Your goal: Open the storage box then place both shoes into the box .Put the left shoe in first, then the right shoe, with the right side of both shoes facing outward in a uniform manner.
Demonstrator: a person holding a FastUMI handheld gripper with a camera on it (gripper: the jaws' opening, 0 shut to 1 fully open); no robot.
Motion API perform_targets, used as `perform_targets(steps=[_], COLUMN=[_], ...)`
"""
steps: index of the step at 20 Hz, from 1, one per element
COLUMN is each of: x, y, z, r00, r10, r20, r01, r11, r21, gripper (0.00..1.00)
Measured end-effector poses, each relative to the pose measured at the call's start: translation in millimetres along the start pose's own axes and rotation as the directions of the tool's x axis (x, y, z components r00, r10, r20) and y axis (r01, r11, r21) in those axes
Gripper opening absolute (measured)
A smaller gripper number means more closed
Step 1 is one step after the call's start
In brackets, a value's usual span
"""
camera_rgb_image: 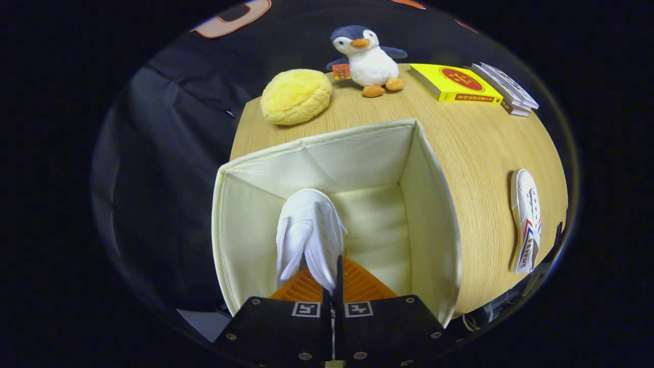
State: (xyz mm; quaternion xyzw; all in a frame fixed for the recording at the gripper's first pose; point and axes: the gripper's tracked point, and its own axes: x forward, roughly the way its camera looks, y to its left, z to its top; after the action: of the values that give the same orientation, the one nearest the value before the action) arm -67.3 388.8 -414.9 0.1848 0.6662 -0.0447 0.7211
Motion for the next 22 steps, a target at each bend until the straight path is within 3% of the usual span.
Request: perform_targets(steps=[5, 8, 11, 14, 17, 19, 22], x=[23.3, 20.3, 3.5, -33.9, -67.1, -90.7, -117.2], y=[11.9, 22.7, 25.4, 29.5, 7.3, -9.1, -52.5], z=[-19.1, -35.2, -27.7, -15.9, -4.4, 7.0, 30.6], r00=[0.995, 0.981, 0.971, 0.940, 0.926, 0.908, 0.894], r10=[0.040, 0.117, 0.199, 0.329, 0.377, 0.418, 0.420], r20=[-0.096, -0.157, -0.132, -0.092, -0.031, 0.028, 0.152], r01=[-0.035, -0.112, -0.198, -0.329, -0.378, -0.415, -0.398], r11=[0.998, 0.993, 0.980, 0.944, 0.925, 0.907, 0.904], r21=[0.053, 0.045, 0.021, 0.012, -0.041, -0.072, -0.155], gripper=[0.03, 0.09, 0.27, 0.41, 0.72, 0.83, 0.91])
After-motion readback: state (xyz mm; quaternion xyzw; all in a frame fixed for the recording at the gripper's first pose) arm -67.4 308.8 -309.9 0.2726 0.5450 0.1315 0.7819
